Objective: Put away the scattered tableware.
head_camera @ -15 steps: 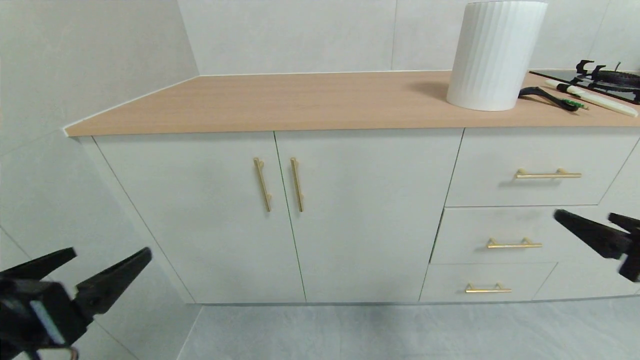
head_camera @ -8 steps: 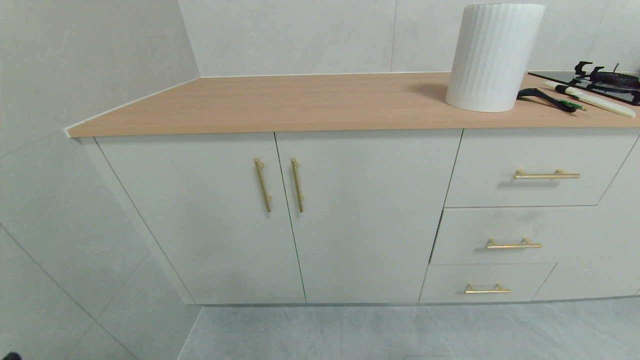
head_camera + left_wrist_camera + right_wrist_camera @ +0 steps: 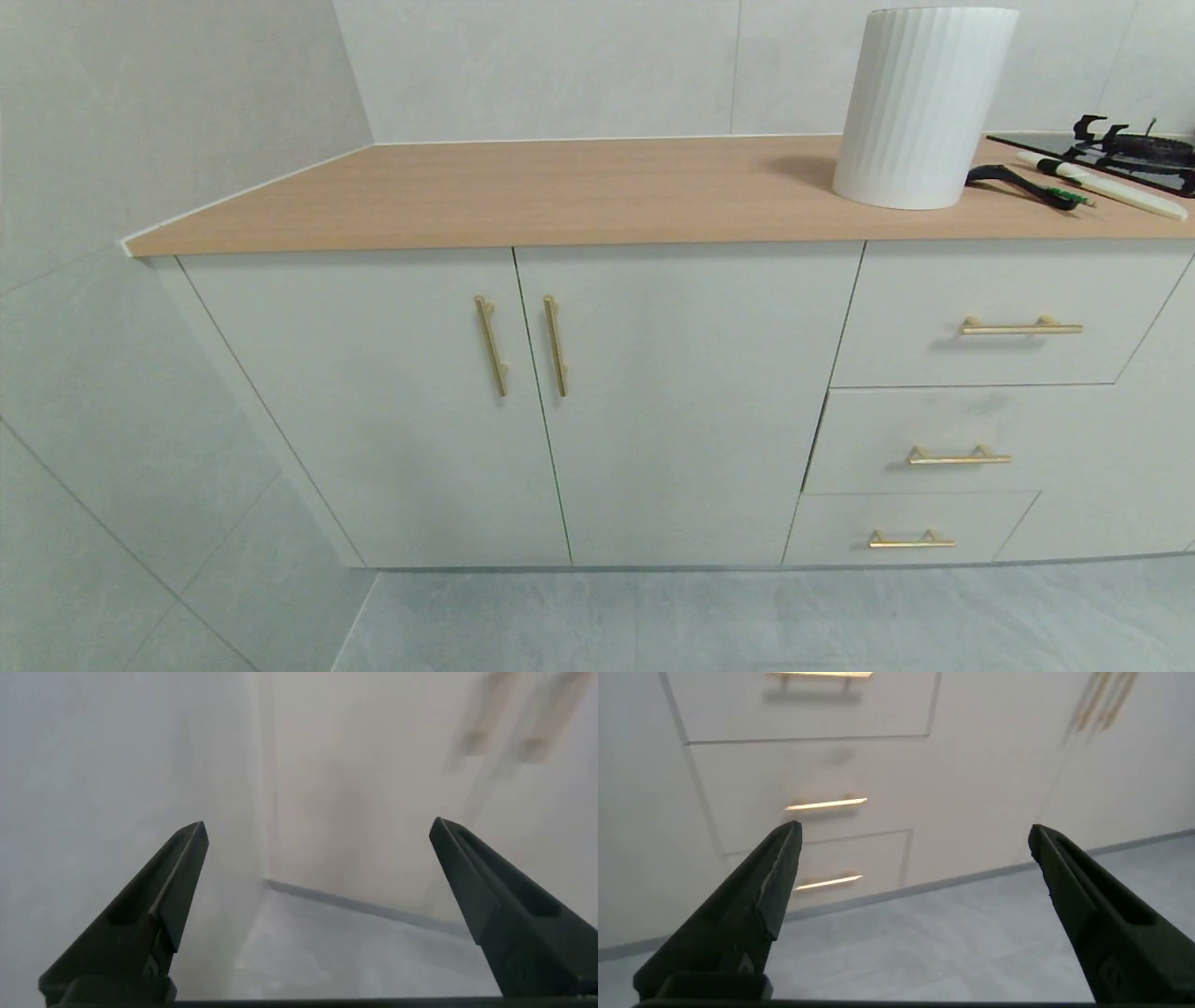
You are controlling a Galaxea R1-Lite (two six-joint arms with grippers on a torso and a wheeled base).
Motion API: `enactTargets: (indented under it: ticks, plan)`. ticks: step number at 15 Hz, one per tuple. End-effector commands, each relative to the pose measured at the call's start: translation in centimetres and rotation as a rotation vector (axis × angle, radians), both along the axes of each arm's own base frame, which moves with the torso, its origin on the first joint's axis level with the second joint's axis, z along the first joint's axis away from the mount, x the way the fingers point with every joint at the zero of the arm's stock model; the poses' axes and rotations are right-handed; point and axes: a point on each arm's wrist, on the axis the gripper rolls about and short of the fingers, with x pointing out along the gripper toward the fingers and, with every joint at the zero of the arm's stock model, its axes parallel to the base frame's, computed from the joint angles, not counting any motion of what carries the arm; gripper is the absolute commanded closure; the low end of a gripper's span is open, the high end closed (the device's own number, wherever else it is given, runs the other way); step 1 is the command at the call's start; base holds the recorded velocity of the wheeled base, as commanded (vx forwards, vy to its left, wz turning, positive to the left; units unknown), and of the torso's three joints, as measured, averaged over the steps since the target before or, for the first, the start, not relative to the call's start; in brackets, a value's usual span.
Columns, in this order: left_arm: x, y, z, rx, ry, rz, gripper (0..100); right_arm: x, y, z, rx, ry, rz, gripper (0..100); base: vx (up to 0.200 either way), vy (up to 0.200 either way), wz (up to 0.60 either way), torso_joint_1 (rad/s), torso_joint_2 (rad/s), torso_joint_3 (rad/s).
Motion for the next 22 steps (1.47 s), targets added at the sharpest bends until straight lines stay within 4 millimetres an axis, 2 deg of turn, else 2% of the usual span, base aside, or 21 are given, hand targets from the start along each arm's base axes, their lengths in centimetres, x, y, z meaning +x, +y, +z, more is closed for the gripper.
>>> enactTargets:
  ticks: [1, 4, 5, 7, 17, 22]
  plan:
    - [0.24, -0.07, -1.68, 0.057, 0.030, -0.036, 0, 0.10, 0.10, -0.68, 0.045, -0.003, 0.052, 0, 0.000, 0.000, 0.00, 0.000, 0.00, 0.000]
    - [0.33, -0.59, -1.74, 0.082, 0.032, -0.273, 0, 0.17, 0.37, -0.72, 0.062, -0.002, 0.176, 0, 0.000, 0.000, 0.00, 0.000, 0.00, 0.000]
    - [0.34, -0.66, -2.15, 0.083, 0.071, -0.306, 0, 0.19, 0.51, -0.72, 0.064, -0.001, 0.240, 0, 0.000, 0.000, 0.00, 0.000, 0.00, 0.000]
    - [0.34, -0.65, -2.15, 0.061, 0.068, -0.308, 0, 0.20, 0.69, -1.39, 0.079, 0.078, 0.331, 0, 0.000, 0.000, 0.00, 0.000, 0.00, 0.000]
    - [0.34, -0.65, -2.12, 0.023, 0.058, -0.310, 0, 0.19, 0.70, -1.23, 0.077, 0.051, 0.336, 0, 0.000, 0.000, 0.00, 0.000, 0.00, 0.000]
    - [0.34, -0.65, -2.12, 0.022, 0.058, -0.310, 0, 0.19, 0.70, -1.23, 0.077, 0.051, 0.336, 0, 0.000, -0.200, 0.00, 0.002, 0.00, 0.005]
